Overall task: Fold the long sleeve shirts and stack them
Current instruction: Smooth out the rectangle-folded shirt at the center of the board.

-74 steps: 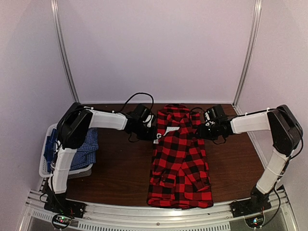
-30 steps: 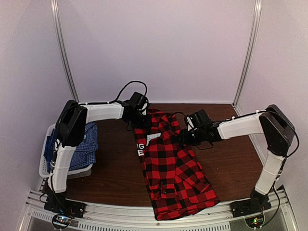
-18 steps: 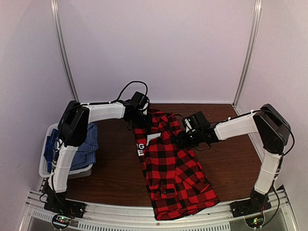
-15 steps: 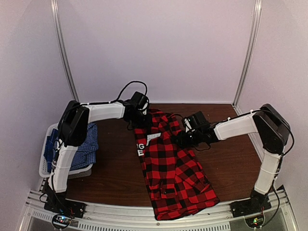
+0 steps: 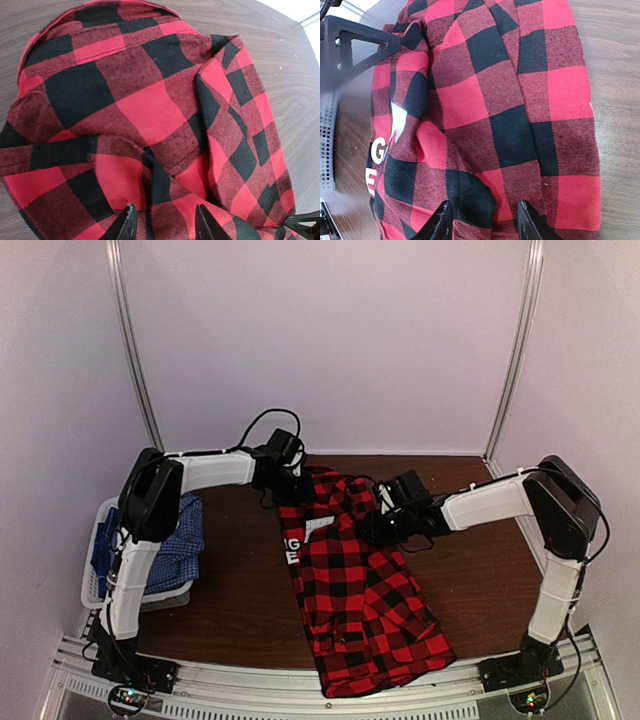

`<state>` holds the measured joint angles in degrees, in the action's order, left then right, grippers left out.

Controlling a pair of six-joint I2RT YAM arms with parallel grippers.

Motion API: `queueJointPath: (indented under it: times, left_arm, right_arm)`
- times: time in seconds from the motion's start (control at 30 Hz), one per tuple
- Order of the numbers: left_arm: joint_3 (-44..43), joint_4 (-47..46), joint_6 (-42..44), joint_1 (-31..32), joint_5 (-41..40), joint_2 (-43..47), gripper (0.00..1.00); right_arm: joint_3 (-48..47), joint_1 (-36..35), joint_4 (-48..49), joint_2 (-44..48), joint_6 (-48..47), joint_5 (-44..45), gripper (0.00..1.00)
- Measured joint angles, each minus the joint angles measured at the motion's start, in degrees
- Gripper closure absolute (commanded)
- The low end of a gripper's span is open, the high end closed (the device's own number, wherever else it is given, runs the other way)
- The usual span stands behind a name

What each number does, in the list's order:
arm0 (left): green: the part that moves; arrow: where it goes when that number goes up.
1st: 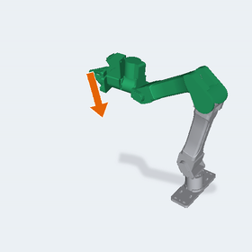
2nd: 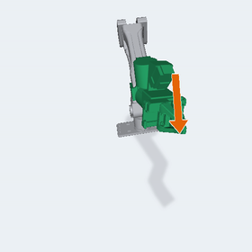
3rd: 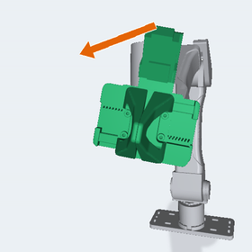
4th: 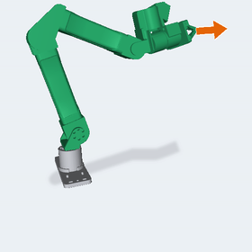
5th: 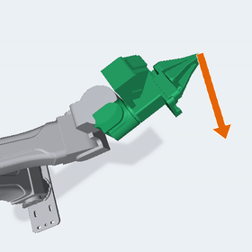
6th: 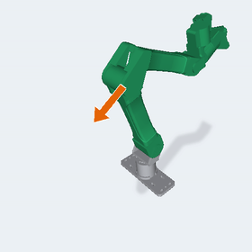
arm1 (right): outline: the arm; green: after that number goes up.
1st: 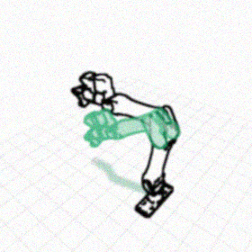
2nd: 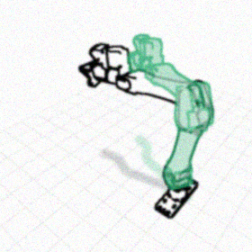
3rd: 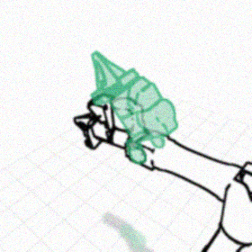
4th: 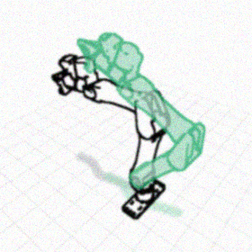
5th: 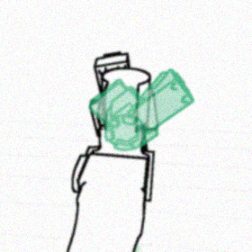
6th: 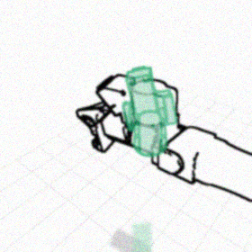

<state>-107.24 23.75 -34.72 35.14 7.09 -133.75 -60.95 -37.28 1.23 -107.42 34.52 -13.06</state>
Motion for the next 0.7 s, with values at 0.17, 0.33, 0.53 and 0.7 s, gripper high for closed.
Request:
queueJointPath:
  times: [0.17,0.33,0.53,0.7]
  left_arm:
    - [0.0,-1.11,-0.94,0.0,1.97,-0.39,0.71]
    - [0.0,-1.46,-1.49,0.0,3.1,-1.64,0.85]
    - [0.0,-1.44,-1.84,0.0,3.5,-2.36,0.97]
    - [-0.04,-1.53,-1.84,-0.02,3.56,-2.36,1.0]
  right_arm:
    - [-0.74,-0.33,0.22,-0.76,0.15,-0.02,0.6]
    - [-0.74,-0.35,0.24,-1.38,0.44,-0.02,0.68]
    - [-0.74,-0.35,0.31,-1.38,0.76,0.04,0.82]
    - [-0.74,-0.35,0.31,-1.36,1.31,0.09,0.95]
